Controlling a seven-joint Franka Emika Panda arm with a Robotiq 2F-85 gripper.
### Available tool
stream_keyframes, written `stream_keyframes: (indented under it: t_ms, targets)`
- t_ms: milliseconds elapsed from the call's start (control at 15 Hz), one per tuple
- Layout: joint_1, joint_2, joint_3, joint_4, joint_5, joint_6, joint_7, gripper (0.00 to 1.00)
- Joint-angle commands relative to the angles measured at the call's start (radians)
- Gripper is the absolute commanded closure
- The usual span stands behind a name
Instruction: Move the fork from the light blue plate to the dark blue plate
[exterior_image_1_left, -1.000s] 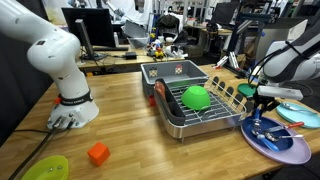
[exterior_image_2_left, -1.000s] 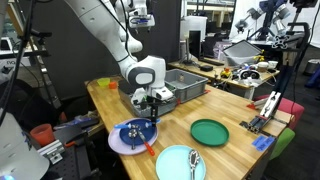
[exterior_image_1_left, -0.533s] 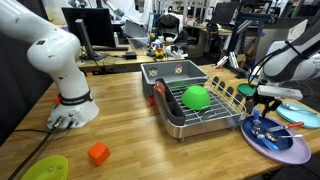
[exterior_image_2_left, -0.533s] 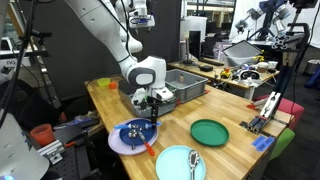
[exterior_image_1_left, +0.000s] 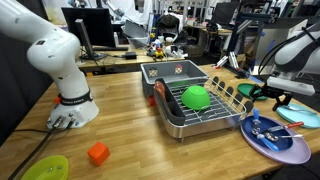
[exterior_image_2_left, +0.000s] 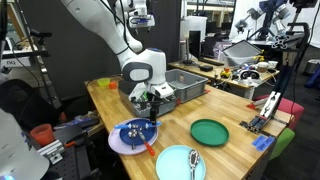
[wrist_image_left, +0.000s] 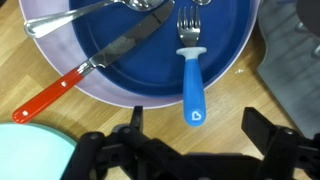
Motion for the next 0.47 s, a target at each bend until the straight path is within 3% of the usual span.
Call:
stream_keyframes:
  t_ms: [0, 400]
  targets:
    - [0.001, -0.001, 0.000, 0.001, -0.001, -0.002, 0.001, 0.00]
    - [0.004, 0.009, 0.000, 0.006, -0.001, -0.002, 0.002, 0.00]
